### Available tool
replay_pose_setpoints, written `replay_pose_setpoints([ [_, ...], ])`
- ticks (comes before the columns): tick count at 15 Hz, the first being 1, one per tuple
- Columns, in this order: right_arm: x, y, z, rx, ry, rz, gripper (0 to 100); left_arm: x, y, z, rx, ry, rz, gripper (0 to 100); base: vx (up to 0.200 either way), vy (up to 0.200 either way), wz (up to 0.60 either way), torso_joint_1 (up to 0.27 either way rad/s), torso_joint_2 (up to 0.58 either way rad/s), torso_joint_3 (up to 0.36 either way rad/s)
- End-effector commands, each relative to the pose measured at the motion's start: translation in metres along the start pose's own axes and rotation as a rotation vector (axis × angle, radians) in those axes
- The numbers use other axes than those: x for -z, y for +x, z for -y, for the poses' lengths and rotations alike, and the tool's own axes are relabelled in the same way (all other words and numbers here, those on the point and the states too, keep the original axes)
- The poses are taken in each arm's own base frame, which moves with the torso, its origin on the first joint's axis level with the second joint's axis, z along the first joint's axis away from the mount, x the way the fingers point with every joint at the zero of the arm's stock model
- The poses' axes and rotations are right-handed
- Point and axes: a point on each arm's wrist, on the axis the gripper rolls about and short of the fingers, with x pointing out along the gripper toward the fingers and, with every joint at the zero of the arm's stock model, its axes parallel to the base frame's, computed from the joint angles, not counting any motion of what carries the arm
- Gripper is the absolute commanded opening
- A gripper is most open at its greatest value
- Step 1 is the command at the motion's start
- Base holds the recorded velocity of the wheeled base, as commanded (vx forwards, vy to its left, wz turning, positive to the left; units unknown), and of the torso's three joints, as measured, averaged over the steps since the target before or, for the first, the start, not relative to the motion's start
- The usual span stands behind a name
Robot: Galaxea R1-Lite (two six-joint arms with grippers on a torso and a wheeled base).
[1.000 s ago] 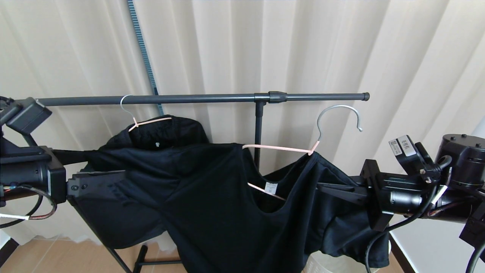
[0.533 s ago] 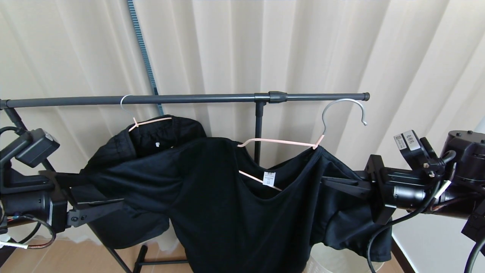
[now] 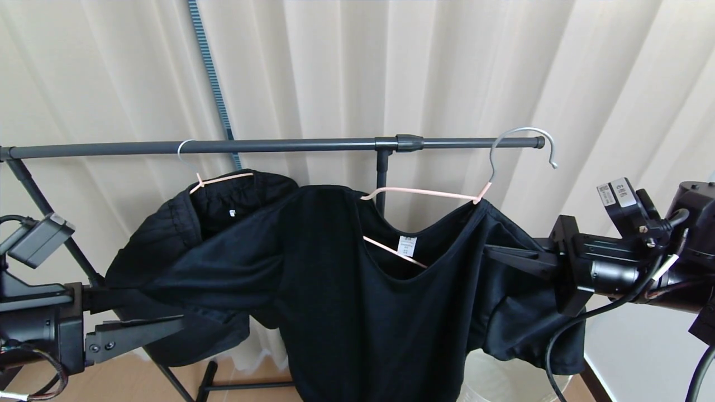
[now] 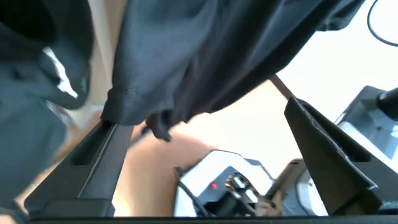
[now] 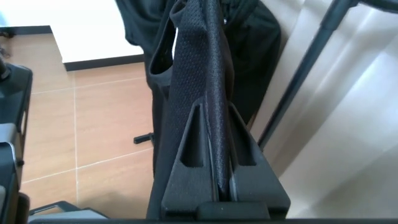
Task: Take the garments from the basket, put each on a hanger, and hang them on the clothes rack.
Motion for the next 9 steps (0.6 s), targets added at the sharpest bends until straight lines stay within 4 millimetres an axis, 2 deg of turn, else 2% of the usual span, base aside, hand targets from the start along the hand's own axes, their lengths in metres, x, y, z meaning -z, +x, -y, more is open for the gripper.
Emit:
replay_pose_setpoints([
  [1,-0.004,-0.005,0.002,0.019,-0.011,0.008,0,0.011,0.002,0.001,0.007,-0.037,-0.023,100,0.0,0.0,0.0,0.0,0.0,0.0],
  [5,-0.006,-0.006,0.002,0.022,-0.011,0.013,0,0.03,0.006,0.001,0.01,-0.158,-0.074,100,0.0,0.0,0.0,0.0,0.0,0.0],
  [6,-0.006,-0.005,0.001,0.02,-0.009,0.012,0,0.029,0.006,0.0,0.0,-0.158,-0.072,100,0.0,0.0,0.0,0.0,0.0,0.0],
  [7,-0.005,-0.005,0.001,0.02,-0.006,0.01,0,0.027,0.004,-0.001,-0.009,-0.153,-0.063,100,0.0,0.0,0.0,0.0,0.0,0.0],
  [9,0.001,0.0,-0.001,-0.002,0.012,-0.005,0,0.0,-0.006,0.001,-0.037,-0.079,0.01,100,0.0,0.0,0.0,0.0,0.0,0.0],
])
